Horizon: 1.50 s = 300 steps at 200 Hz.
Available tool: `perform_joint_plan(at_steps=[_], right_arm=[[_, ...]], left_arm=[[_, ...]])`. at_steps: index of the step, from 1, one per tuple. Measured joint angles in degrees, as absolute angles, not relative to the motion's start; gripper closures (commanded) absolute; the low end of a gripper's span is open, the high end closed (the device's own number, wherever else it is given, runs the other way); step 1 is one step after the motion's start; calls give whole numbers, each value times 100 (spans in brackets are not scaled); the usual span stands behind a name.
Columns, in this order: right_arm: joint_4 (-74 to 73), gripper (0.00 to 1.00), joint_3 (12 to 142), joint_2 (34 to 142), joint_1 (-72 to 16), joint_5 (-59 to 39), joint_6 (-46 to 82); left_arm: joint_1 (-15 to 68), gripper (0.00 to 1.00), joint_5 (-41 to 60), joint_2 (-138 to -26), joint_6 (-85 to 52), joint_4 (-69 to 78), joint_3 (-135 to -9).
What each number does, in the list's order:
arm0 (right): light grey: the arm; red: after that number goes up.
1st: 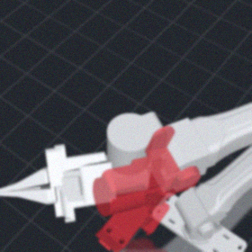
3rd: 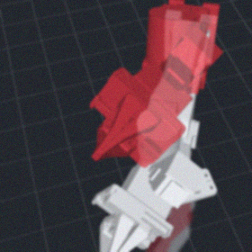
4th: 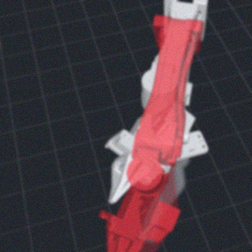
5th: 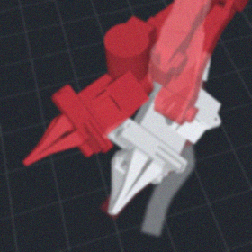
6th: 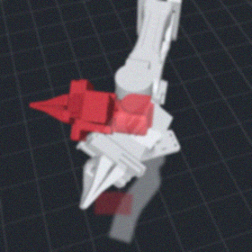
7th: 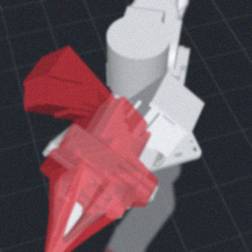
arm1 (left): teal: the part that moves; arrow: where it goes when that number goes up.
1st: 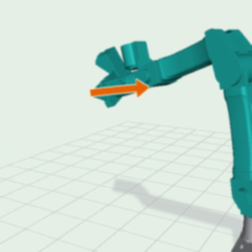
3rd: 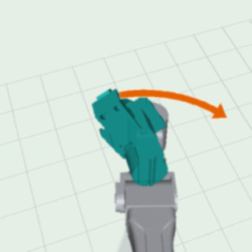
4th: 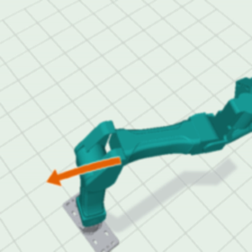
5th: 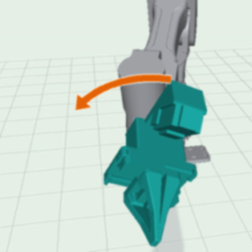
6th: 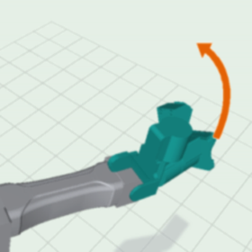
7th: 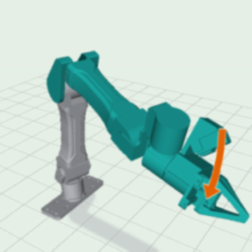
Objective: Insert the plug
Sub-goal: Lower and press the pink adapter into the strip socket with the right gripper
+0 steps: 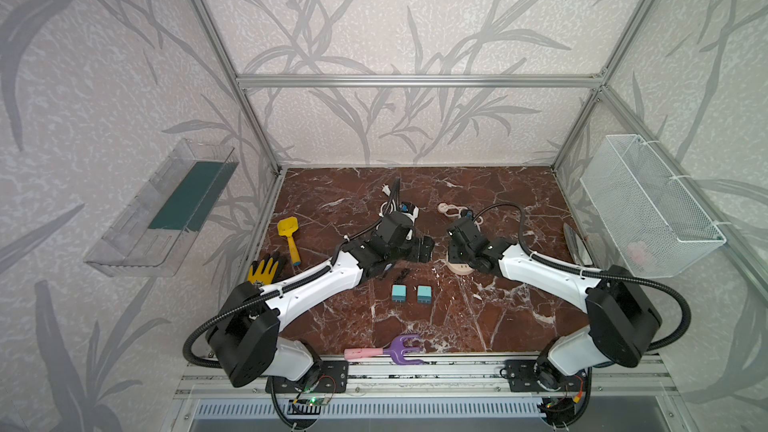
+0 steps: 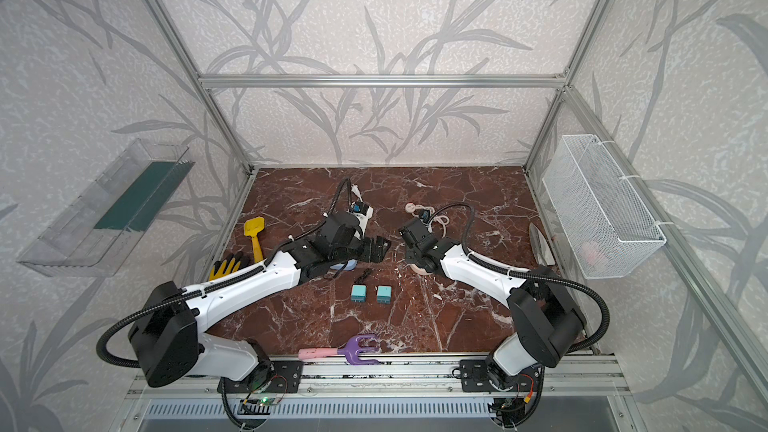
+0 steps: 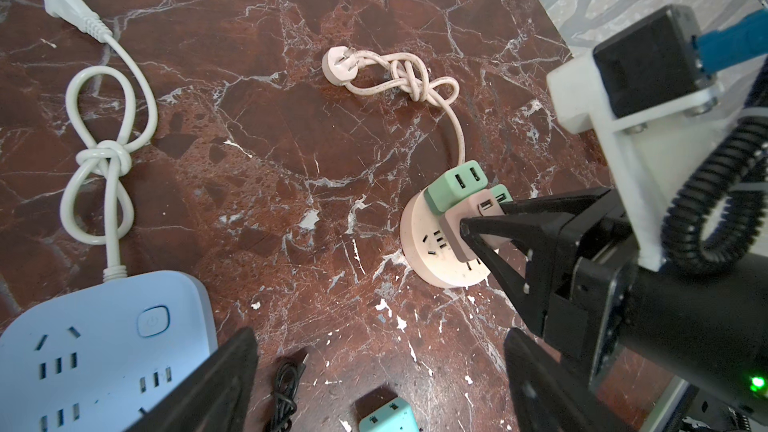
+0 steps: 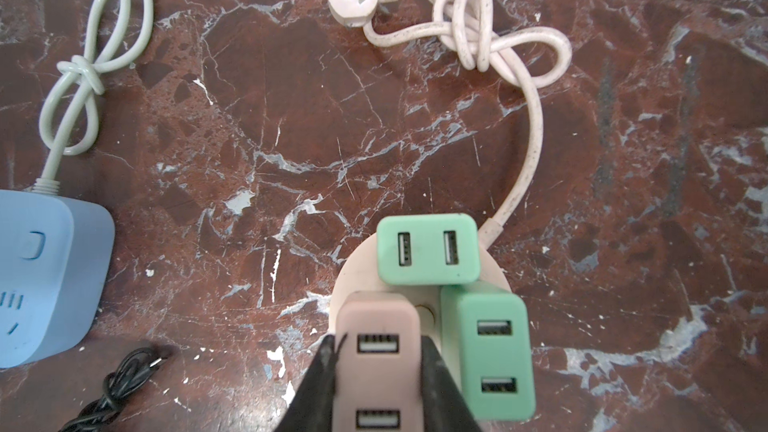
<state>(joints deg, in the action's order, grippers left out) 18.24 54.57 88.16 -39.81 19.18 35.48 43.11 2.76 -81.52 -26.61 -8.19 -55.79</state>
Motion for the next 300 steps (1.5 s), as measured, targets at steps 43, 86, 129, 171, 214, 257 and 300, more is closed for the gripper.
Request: perform_joint_plan(at_steps=[43,86,129,171,214,257,300], right_arm=[[1704,100,5424,8938,-3981,1966,3529],[1568,100,5374,8947,-3981,2005,3527],[1557,100,5369,8956,-3981,2036,3524],[1627,100,5371,8954,-4005,2134,3481],[1662,100,5374,8960,-4021,2206,3444],[1649,100,5389,8984,-4036,2130,3444],[1610,100,5404,9074,-4040,1968,3446]], left_arm=[[4311,9,296,-8152,-2661,-812,-5577],[4311,9,296,-8154,-2661,-814,-5577],[4311,9,309,-8169,-2663,-812,-5577],[4311,9,311,-8195,-2670,-810,-5577],[4311,9,314,-8206,-2685,-805,-5577],[4311,9,316,-8239,-2703,-803,-5570],[4311,9,336,-8250,-2707,-768,-5533]])
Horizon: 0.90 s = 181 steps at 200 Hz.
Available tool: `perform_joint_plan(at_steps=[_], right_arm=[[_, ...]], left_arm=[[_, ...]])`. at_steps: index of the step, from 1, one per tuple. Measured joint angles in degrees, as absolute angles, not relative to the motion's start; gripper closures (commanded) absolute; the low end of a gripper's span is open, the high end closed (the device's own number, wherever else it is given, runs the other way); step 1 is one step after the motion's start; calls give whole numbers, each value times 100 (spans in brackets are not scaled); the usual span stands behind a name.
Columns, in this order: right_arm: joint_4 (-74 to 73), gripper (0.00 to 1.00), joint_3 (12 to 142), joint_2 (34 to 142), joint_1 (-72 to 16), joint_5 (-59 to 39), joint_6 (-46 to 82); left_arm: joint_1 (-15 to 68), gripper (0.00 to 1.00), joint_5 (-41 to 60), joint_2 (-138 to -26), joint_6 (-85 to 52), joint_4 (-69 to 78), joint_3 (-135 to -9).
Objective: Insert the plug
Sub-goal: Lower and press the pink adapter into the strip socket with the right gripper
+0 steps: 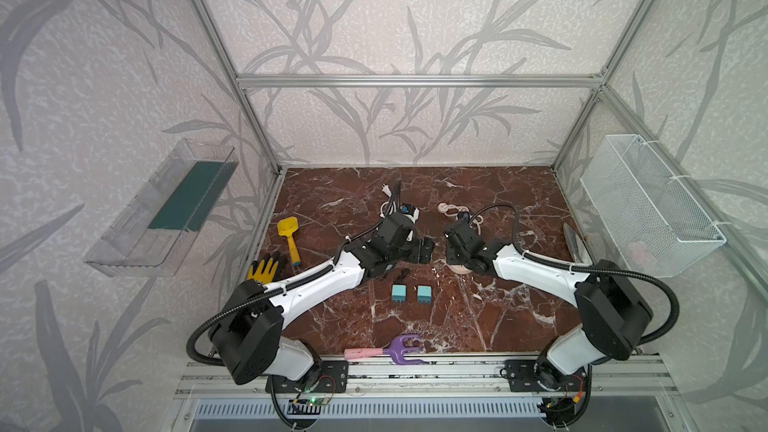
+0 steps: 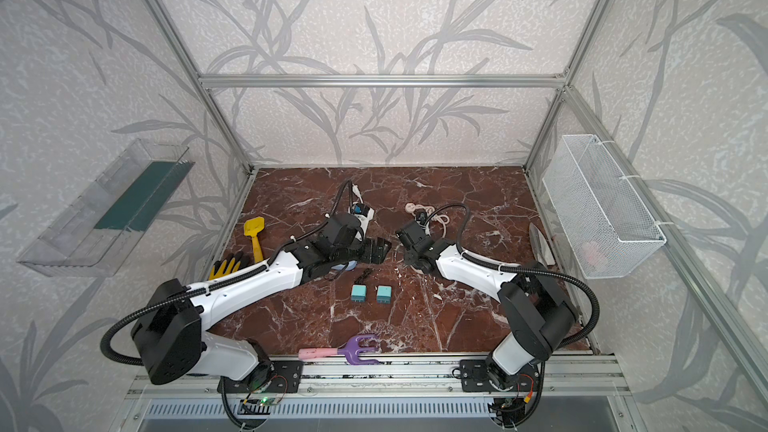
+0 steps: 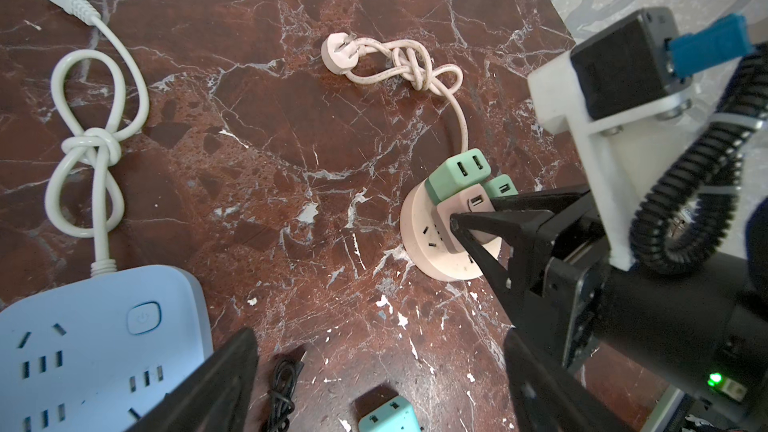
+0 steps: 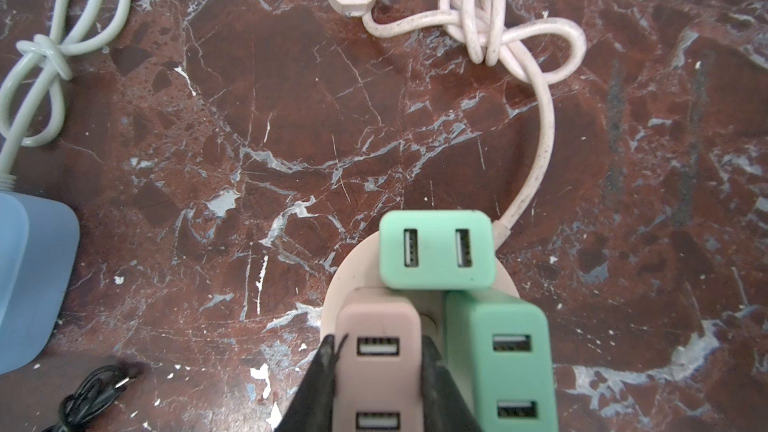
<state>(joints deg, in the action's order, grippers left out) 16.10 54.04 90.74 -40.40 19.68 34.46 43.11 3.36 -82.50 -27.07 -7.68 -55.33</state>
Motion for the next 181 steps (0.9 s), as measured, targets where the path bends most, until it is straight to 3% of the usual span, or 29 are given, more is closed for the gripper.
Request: perform_joint_plan(at_steps=[181], right_arm=[[2010,100,5859,9588,-4040,1894,3769]], left_arm=[[4311,9,390,-8272,-2768,-631,-5387]])
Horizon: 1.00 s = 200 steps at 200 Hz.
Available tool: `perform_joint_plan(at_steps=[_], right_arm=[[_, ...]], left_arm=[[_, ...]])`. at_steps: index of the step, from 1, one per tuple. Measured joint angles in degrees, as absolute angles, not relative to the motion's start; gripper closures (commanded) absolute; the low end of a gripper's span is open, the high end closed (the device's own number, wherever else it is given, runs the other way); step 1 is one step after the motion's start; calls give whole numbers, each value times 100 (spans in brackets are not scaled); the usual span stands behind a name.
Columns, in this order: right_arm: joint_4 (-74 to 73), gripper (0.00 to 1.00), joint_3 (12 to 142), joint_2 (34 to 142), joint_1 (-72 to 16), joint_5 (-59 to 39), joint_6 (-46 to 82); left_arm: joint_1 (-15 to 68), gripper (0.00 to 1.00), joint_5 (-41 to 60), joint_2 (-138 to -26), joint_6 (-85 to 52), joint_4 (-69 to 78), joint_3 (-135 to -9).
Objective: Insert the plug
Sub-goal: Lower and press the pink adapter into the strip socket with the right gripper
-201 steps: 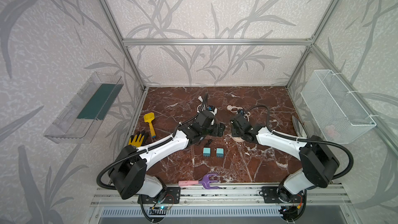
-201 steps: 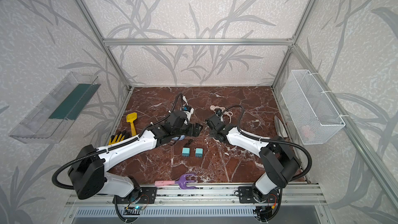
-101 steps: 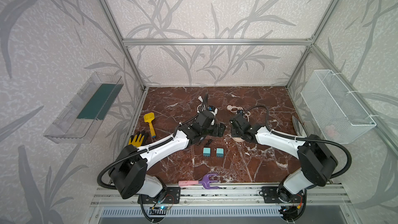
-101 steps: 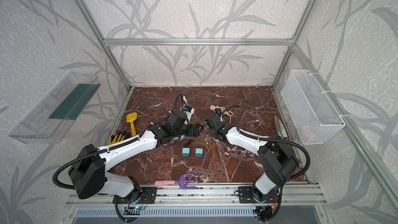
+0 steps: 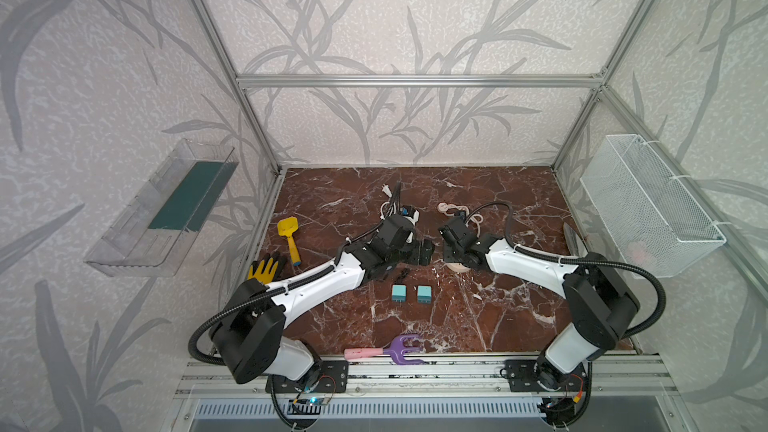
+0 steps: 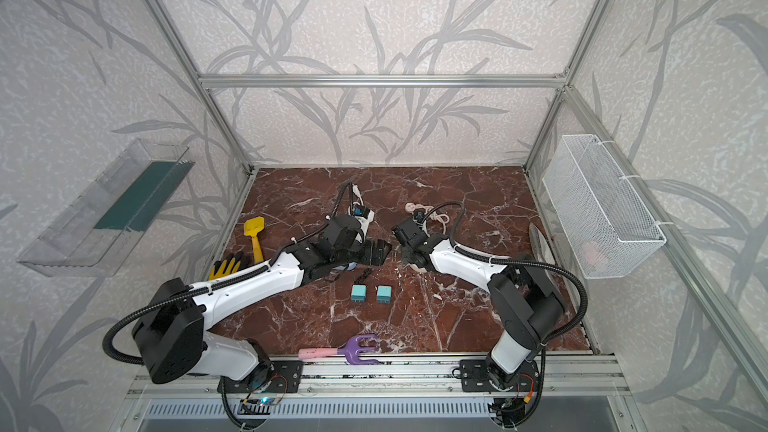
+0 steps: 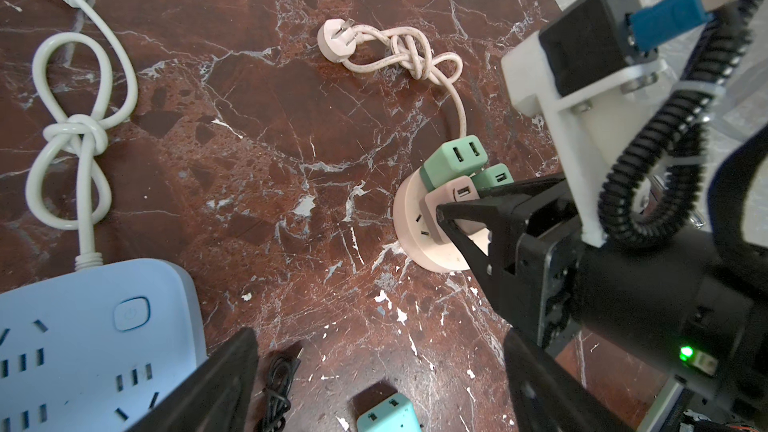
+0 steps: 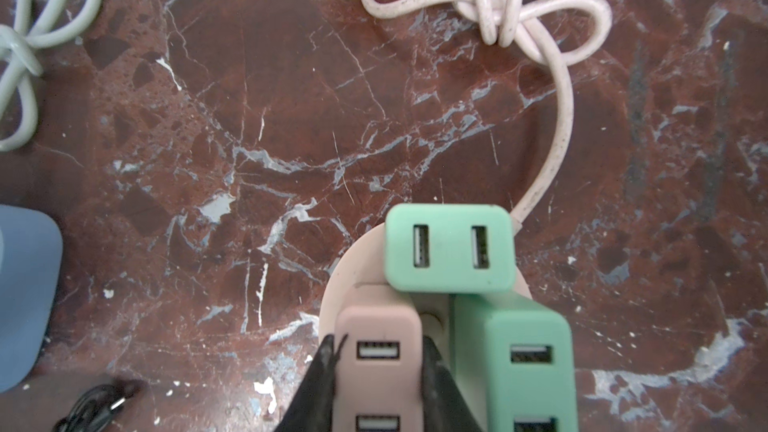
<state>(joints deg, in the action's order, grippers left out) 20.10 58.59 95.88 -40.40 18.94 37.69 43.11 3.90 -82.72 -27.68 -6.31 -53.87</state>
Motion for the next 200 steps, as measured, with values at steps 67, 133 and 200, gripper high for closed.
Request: perform_joint_plan(at_steps=[67,133,200], right_arm=[[1959,100,5760,9690,-4012,1761,3835],[2316,100,6071,9885,-3903,1498,3721],[2134,100,6340,10171,-3824,1232,3607]], left_arm=[[4311,9,276,-8270,-2814,-526,-5103],[4311,9,270,-8270,-2805,-508,-5061],[4311,8,270,-8270,-2803,-510,-5061]])
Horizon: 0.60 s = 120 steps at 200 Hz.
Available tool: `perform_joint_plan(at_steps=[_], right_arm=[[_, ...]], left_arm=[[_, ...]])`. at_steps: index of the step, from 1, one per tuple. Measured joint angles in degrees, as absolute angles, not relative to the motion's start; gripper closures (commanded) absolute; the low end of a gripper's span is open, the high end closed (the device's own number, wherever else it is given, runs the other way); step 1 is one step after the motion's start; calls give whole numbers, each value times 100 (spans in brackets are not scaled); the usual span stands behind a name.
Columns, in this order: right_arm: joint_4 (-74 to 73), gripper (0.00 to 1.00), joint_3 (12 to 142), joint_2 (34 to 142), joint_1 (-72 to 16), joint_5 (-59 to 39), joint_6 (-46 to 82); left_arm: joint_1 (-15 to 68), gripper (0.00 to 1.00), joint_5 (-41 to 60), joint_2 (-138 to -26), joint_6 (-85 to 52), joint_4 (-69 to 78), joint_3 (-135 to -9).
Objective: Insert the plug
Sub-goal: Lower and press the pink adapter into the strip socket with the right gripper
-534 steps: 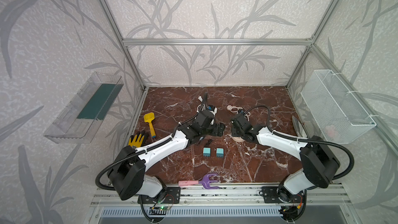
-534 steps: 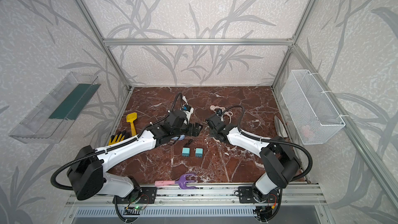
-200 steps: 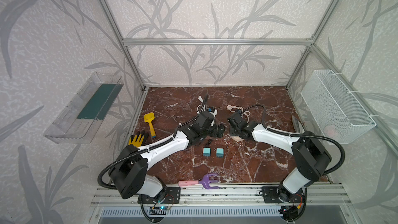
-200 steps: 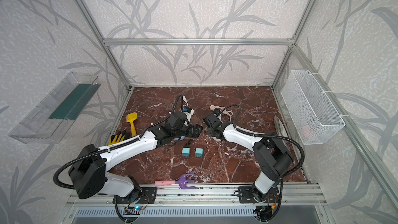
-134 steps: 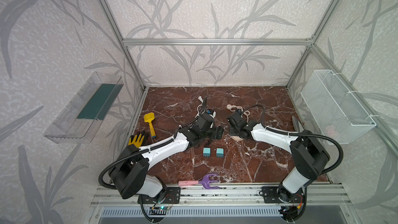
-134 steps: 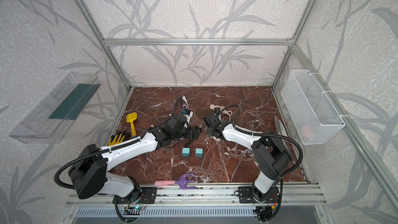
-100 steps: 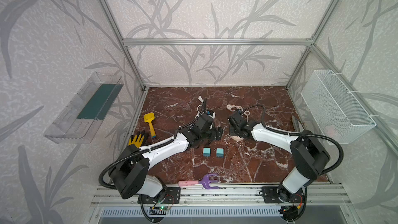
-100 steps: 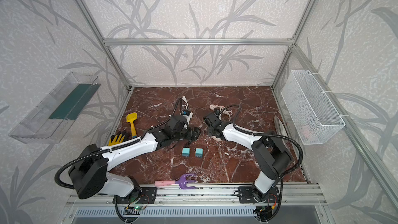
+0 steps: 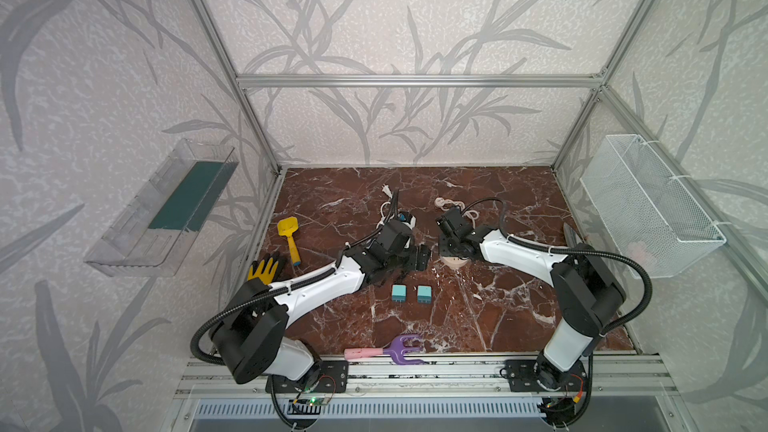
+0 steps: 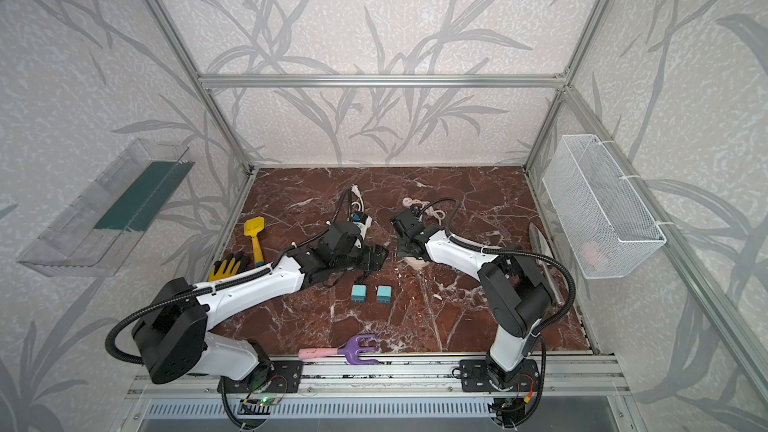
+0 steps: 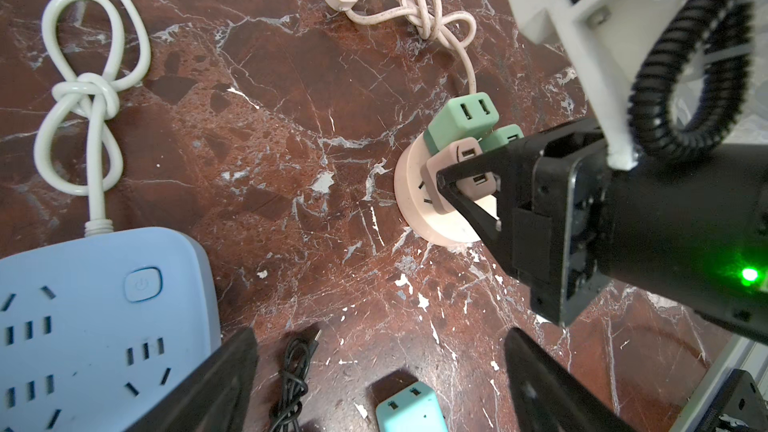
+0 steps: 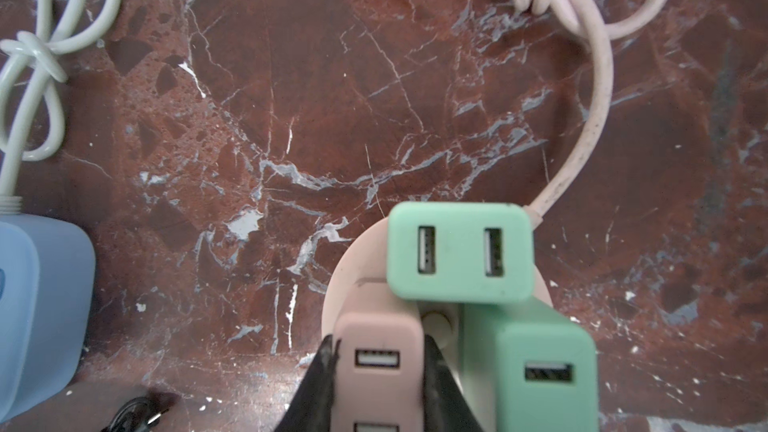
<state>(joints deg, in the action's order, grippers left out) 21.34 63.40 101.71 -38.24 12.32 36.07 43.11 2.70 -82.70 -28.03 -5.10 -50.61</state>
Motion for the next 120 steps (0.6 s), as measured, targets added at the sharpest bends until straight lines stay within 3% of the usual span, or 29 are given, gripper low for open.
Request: perform_joint_plan(at_steps=[98,120], right_arm=[[2425,100,6606,10202,-3616,740,3280],[2657,90,6816,10226,-3603,683,3245]], left_arm=[[4311,7,270,-8270,-2801,-526,-5061],[4311,5,270,-8270,-2770,-576,-5063]])
